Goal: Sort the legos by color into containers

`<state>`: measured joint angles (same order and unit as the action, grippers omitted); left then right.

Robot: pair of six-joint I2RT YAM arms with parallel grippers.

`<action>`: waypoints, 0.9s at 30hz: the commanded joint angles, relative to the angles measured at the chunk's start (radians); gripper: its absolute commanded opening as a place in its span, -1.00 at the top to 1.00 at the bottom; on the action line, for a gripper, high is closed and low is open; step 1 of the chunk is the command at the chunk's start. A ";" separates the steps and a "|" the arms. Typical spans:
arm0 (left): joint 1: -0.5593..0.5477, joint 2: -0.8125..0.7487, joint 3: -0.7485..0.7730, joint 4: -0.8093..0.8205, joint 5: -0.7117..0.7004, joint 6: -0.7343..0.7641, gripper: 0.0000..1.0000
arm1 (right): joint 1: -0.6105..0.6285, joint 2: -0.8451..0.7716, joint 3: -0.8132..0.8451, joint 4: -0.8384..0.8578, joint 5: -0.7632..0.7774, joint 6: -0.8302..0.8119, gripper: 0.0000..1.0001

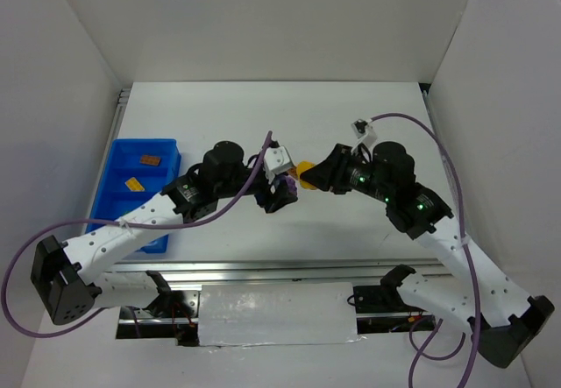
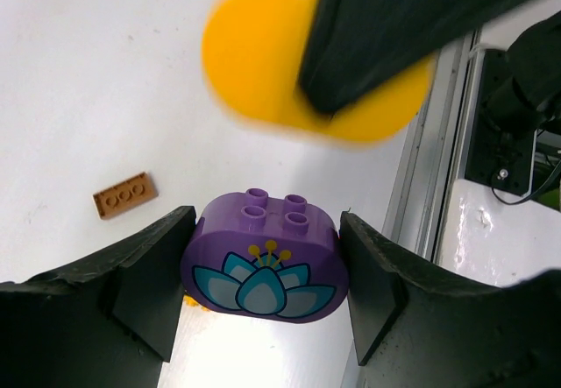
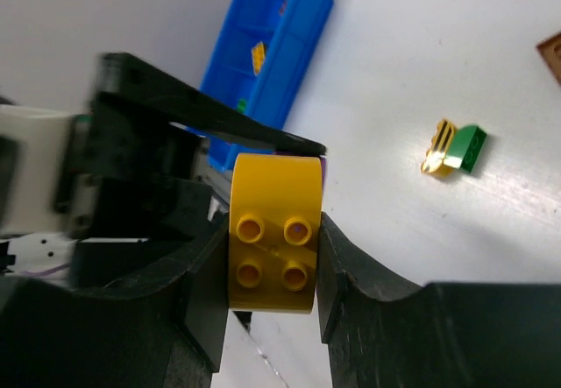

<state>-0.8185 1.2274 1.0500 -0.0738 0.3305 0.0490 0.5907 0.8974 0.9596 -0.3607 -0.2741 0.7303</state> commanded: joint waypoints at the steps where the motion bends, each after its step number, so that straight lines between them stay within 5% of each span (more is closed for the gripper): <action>1: 0.009 -0.017 -0.024 0.003 0.013 0.008 1.00 | -0.025 -0.060 0.051 0.028 -0.026 -0.048 1.00; 6: 0.007 0.001 -0.002 -0.021 0.013 0.015 1.00 | -0.035 -0.066 0.045 0.040 -0.045 -0.048 1.00; 10: 0.009 -0.035 -0.021 0.008 -0.115 -0.035 1.00 | -0.048 -0.089 0.045 -0.015 0.065 -0.089 1.00; 15: 0.059 -0.078 0.025 -0.122 -0.712 -0.308 1.00 | -0.089 -0.173 0.005 -0.030 0.180 -0.127 1.00; 18: 0.322 -0.153 0.054 -0.381 -0.808 -0.633 1.00 | -0.114 -0.196 -0.018 -0.027 0.181 -0.147 1.00; 20: 0.591 -0.209 0.012 -0.496 -0.782 -0.811 1.00 | -0.121 -0.193 -0.041 -0.015 0.161 -0.150 1.00; 27: 0.893 -0.408 -0.160 -0.742 -0.941 -1.057 1.00 | -0.138 -0.157 -0.113 0.062 0.084 -0.167 1.00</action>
<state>0.0181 0.8299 0.9249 -0.6579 -0.5152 -0.8322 0.4625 0.7246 0.8627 -0.3573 -0.1596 0.5922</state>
